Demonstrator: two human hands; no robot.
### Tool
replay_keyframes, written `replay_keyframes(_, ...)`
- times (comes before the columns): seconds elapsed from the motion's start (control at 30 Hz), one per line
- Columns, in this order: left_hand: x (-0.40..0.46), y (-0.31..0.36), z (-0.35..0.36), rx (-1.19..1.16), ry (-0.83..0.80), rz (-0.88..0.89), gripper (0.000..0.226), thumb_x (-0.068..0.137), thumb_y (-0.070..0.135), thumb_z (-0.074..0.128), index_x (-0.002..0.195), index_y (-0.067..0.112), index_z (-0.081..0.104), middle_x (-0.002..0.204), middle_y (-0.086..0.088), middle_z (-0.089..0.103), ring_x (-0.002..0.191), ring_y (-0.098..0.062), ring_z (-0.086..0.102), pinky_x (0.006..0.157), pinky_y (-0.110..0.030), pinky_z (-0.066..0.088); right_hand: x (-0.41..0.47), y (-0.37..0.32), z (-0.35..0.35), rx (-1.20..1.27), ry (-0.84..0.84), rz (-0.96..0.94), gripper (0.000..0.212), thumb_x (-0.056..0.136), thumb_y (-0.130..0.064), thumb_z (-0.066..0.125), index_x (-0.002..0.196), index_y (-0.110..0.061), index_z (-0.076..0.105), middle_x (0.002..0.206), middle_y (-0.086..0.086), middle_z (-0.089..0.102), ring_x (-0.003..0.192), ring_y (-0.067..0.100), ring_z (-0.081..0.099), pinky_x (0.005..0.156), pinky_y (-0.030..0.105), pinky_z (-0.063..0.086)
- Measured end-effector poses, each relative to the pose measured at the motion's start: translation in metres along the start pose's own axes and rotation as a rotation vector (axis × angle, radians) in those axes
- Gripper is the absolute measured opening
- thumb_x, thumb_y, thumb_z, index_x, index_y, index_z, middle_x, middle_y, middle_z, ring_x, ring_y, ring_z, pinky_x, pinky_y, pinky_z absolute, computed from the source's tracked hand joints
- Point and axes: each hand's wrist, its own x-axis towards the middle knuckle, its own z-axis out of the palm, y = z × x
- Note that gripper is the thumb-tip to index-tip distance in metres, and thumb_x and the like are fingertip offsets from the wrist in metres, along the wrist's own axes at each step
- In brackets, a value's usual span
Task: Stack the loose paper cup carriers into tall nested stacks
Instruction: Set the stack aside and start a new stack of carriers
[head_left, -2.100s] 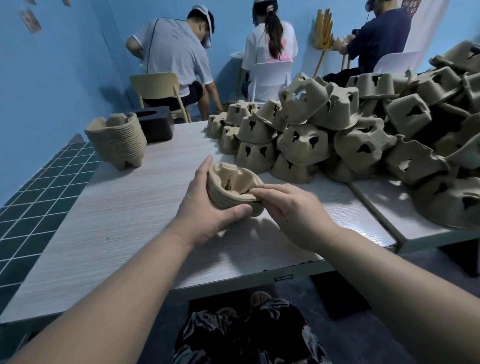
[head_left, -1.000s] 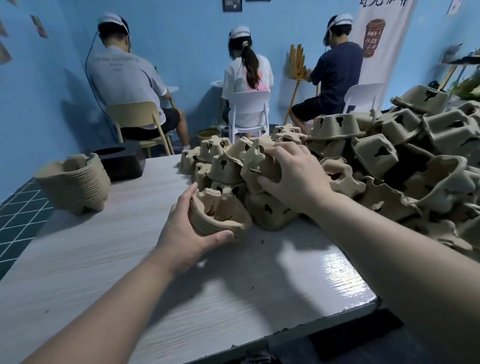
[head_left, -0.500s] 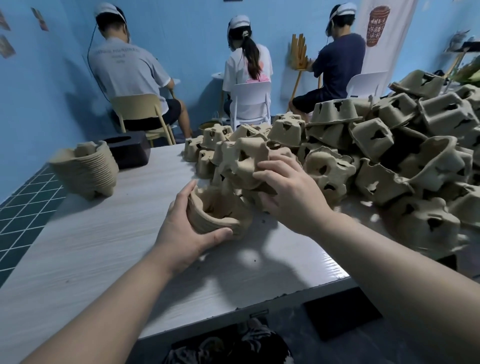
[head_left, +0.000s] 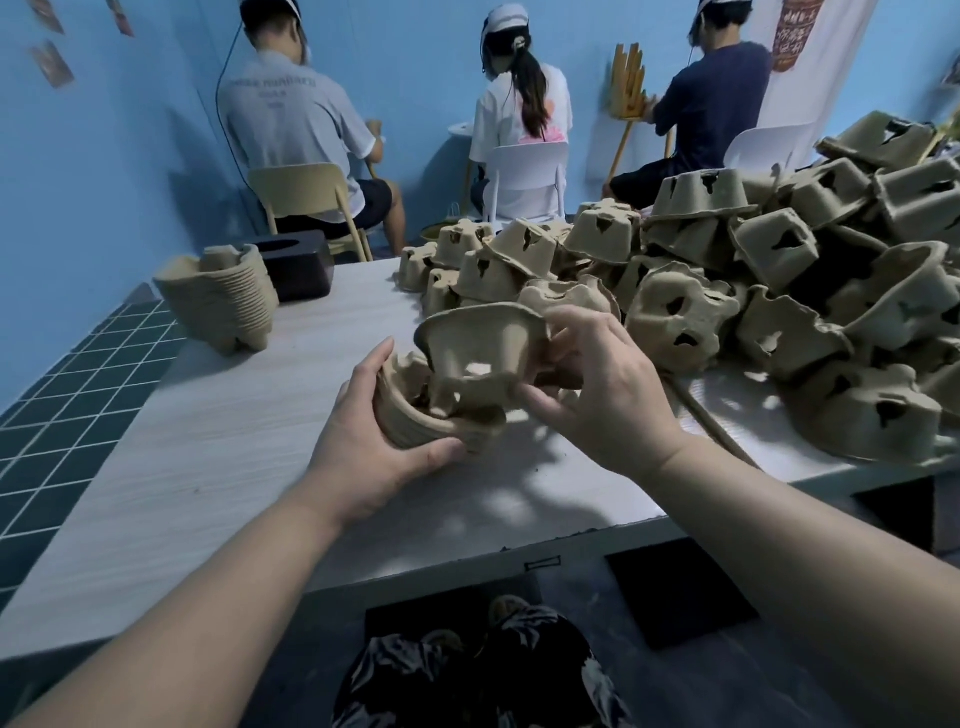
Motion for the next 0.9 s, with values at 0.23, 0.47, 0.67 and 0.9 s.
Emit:
replay_keyframes(0.23, -0.015, -0.004, -0.01, 0.033, 0.033, -0.019, 0.133, 0.03, 0.076, 0.082, 0.146, 0.047, 0.023, 0.146, 0.005, 0.044, 0.134, -0.013, 0.043, 0.114, -0.042, 0.035, -0.005, -0.014, 0.009, -0.121, -0.101, -0.1, 0.06, 0.076, -0.046, 0.061, 0.123, -0.008, 0.058, 0.084, 0.002, 0.063, 0.091, 0.021, 0.048, 0.086, 0.027, 0.04)
replay_keyframes(0.47, -0.025, -0.008, -0.028, 0.086, 0.08, -0.052, 0.126, 0.035, 0.069, 0.081, 0.146, 0.047, 0.024, 0.147, 0.006, 0.04, 0.134, -0.012, 0.04, 0.116, -0.04, 0.032, 0.002, -0.023, 0.029, -0.115, -0.014, -0.06, 0.016, 0.082, -0.021, 0.057, 0.081, -0.008, 0.065, 0.073, 0.004, 0.063, 0.077, 0.03, 0.056, 0.07, 0.029, 0.041)
replay_keyframes(0.67, -0.036, -0.014, -0.049, 0.108, 0.156, -0.067, 0.127, 0.041, 0.058, 0.091, 0.149, 0.039, 0.026, 0.149, 0.002, 0.039, 0.135, -0.013, 0.039, 0.115, -0.032, 0.03, 0.0, -0.02, 0.038, -0.231, -0.041, -0.116, 0.01, 0.079, -0.011, 0.061, 0.071, -0.008, 0.065, 0.065, 0.004, 0.06, 0.069, 0.03, 0.055, 0.063, 0.032, 0.044)
replay_keyframes(0.9, -0.041, -0.02, -0.06, 0.105, 0.2, -0.066, 0.115, 0.055, 0.042, 0.09, 0.15, 0.034, 0.026, 0.147, 0.001, 0.039, 0.132, -0.011, 0.038, 0.11, -0.025, 0.028, -0.008, -0.035, 0.04, -0.154, -0.389, -0.053, 0.045, 0.071, -0.02, 0.042, 0.106, -0.007, 0.067, 0.086, 0.008, 0.064, 0.092, 0.036, 0.058, 0.081, 0.039, 0.052)
